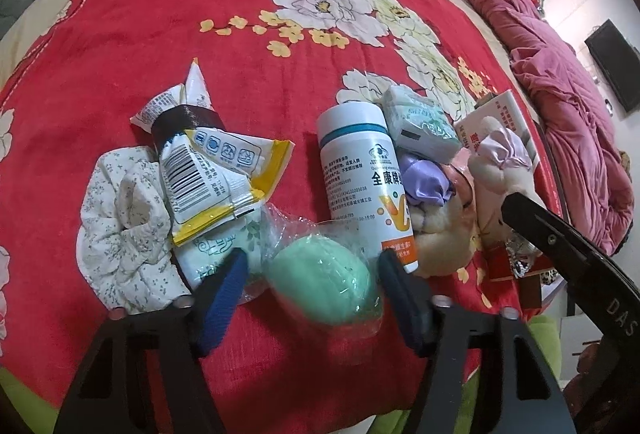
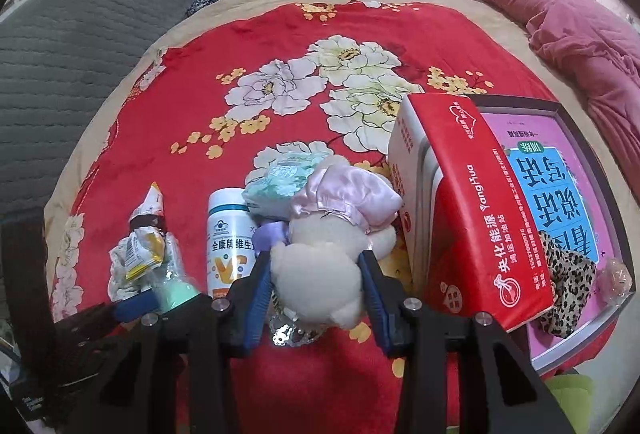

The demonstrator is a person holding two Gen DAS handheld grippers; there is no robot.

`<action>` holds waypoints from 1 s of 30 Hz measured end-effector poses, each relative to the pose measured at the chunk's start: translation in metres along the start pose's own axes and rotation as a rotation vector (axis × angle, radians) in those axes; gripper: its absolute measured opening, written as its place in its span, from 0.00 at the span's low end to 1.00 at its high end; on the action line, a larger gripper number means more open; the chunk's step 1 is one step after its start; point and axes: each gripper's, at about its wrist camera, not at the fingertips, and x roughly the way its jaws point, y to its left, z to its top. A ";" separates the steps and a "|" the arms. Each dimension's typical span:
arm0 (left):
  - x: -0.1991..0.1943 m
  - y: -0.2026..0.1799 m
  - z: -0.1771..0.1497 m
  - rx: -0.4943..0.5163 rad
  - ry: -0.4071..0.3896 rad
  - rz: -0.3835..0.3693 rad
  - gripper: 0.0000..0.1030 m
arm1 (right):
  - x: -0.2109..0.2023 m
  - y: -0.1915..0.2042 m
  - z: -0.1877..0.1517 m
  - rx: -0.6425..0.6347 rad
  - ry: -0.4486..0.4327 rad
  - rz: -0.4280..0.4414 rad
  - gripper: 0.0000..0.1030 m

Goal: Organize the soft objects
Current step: 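Grasp the bagged green egg sponge with the left gripper while the right grasps the plush bear, then carry the green sponge and plush bear with both grippers over the pink book tray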

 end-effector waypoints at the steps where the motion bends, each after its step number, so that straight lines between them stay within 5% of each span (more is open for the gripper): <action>1: 0.000 0.000 0.000 -0.004 0.003 -0.003 0.56 | -0.001 -0.001 0.000 0.001 -0.005 -0.002 0.42; 12: -0.011 0.003 -0.002 -0.034 -0.013 -0.034 0.51 | -0.016 -0.011 0.004 0.019 -0.045 -0.003 0.42; 30: -0.070 -0.047 0.005 0.065 -0.129 -0.082 0.51 | -0.063 -0.028 0.008 0.031 -0.157 0.019 0.42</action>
